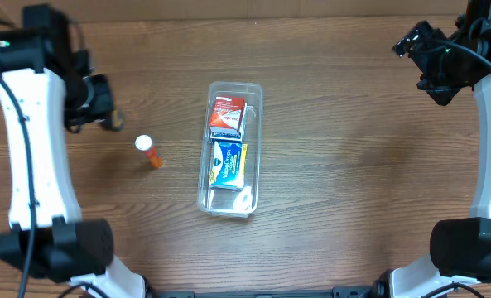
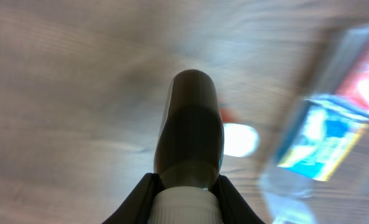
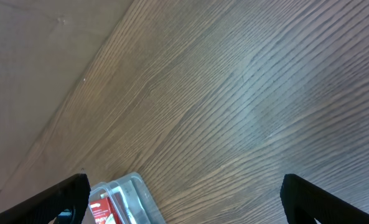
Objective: Pack container
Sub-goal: 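Reach the left gripper to the dark syrup bottle and grasp it, then place the syrup bottle upright into the container near the red box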
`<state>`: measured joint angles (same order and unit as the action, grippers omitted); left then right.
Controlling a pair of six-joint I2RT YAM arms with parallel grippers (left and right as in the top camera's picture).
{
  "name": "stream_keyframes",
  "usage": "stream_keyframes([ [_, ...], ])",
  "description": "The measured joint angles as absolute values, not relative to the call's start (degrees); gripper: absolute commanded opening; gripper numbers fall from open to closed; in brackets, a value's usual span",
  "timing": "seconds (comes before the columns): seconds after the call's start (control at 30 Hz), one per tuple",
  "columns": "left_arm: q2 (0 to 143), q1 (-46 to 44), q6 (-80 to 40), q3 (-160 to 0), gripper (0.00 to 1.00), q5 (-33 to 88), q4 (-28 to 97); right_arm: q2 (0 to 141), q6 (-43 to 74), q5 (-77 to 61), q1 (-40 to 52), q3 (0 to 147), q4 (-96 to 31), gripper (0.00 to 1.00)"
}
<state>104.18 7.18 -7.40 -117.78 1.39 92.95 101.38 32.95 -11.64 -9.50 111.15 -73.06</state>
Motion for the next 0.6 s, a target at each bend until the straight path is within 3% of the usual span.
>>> stream_keyframes([
  [0.27, 102.4, -18.1, -18.8, -117.2, 0.13, 2.3, 81.1, 101.4, 33.0, -11.6, -9.5, 111.2, -73.1, 1.0],
  [0.4, 107.4, -24.3, -23.7, -114.3, 0.09, 2.4, 76.4, 101.4, 33.0, -11.6, -9.5, 111.2, -73.1, 1.0],
  [0.6, 117.8, -28.5, -28.3, -111.7, 0.13, 2.4, 71.2, 101.4, 33.0, -11.6, -9.5, 111.2, -73.1, 1.0],
])
